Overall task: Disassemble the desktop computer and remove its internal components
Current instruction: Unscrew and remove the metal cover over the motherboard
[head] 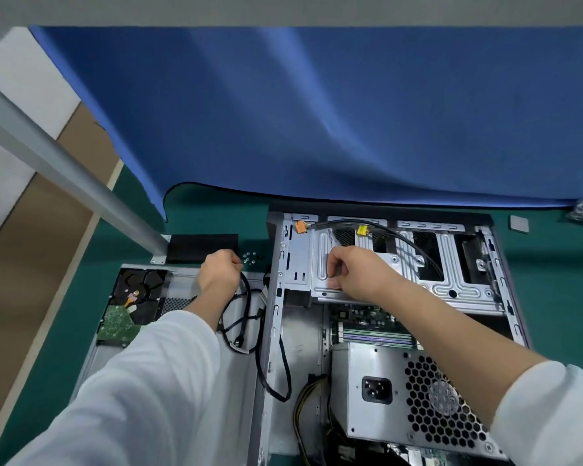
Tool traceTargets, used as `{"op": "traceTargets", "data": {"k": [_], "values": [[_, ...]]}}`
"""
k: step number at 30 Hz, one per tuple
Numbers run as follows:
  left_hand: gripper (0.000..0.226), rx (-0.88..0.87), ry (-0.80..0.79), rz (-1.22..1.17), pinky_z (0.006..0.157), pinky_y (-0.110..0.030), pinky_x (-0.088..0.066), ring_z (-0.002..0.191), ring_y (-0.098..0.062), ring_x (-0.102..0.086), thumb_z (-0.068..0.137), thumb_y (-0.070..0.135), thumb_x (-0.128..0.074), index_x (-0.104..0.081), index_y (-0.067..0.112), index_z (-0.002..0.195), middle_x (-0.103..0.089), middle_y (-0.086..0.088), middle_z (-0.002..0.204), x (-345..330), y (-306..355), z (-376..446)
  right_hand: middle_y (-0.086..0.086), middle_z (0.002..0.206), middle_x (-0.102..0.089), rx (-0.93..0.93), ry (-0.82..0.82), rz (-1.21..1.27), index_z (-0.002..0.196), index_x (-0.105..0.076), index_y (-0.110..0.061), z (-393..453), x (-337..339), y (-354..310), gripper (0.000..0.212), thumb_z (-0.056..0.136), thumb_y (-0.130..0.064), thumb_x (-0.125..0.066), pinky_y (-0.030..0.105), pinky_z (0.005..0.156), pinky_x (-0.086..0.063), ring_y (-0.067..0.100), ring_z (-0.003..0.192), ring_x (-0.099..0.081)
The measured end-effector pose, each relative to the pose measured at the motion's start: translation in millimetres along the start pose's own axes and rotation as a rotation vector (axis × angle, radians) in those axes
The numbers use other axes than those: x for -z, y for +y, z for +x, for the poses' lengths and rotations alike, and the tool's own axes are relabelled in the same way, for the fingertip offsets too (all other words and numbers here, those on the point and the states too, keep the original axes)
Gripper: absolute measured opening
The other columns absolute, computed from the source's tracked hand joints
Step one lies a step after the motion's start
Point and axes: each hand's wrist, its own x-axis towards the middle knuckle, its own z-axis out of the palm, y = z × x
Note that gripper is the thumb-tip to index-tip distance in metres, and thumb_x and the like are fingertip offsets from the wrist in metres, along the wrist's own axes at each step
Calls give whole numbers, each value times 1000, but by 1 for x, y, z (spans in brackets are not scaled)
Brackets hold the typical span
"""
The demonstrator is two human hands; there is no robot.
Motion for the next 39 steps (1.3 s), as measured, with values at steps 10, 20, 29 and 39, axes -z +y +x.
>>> {"op": "traceTargets", "data": {"k": [10,20,29,39], "values": [[15,-27,-14,2,74,-30,-47,95,-29,-61,89,19,-61,-70,15,100,-69,-10,103,2,-8,7,-10,68,-48,-14,-13,-4,78,-53,-19,-1,-1,2,21,85,-2,-63,13,49,-33,1,57,-45],[10,-233,106,-387,73,-20,-47,75,-9,-60,87,14,-64,-71,20,86,-69,5,80,49,-9,-48,-12,67,-55,-3,28,128,76,-55,-18,-12,2,-1,25,84,5,-60,3,47,-35,-7,52,-51],[11,-439,-67,-453,62,-6,-40,72,2,-58,88,22,-65,-66,32,83,-67,16,81,64,46,-158,-3,67,-62,145,34,359,90,-59,-28,-99,36,1,12,95,-20,-52,25,58,-46,4,53,-52],[21,-746,-52,-172,82,-21,-40,90,-5,-56,97,33,-48,-65,25,105,-63,12,98,1,99,-241,3,60,-62,167,212,705,110,-61,-20,-188,29,49,20,99,-19,-45,28,61,-50,19,58,-57]]}}
